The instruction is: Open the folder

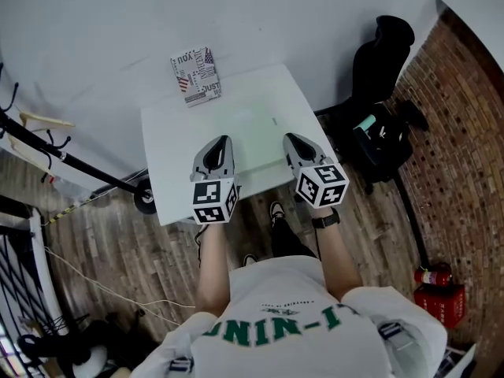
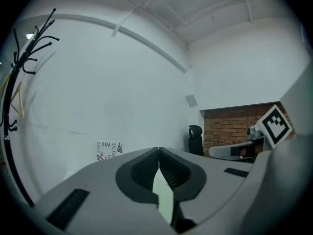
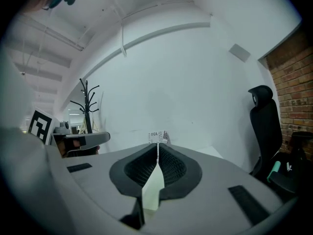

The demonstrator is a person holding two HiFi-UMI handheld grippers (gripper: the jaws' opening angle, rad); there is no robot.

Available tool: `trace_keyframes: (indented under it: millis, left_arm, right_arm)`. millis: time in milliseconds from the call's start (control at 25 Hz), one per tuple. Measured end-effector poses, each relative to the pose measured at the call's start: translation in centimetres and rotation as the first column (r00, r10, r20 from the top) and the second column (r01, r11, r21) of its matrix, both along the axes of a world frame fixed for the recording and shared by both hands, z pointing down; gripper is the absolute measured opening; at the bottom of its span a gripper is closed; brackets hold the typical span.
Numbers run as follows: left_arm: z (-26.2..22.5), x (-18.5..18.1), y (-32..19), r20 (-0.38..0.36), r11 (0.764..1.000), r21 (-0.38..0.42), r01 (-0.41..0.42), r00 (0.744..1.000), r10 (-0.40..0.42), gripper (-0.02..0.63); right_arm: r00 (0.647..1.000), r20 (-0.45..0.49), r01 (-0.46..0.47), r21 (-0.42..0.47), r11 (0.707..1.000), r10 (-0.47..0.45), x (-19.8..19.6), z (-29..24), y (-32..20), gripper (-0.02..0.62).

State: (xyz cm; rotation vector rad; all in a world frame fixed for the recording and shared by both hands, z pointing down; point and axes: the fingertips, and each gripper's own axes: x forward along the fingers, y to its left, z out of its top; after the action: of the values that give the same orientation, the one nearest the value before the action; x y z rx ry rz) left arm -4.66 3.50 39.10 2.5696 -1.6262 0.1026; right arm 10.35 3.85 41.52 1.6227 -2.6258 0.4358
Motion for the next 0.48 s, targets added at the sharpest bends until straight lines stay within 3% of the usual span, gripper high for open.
trace_keyframes:
  millis: [280,480]
  left_arm:
    - [-0.7,5.5,-12.7,0.025,0.999,0.021,0.033,0.999,-0.033,0.015]
    - [0.0,9.5,-18.2,0.035,0.999,-0.001,0.038,0.999,-0.038,0.015]
  right_arm:
    - [0.996,0.034,0.090,-0.041,0.995,-0.088,3.4,1.0,-12.2,0.017]
    - [0.988,0.057,0.146,-0.085,0.986,-0.141,6.3,2.5,-17.5,0.030]
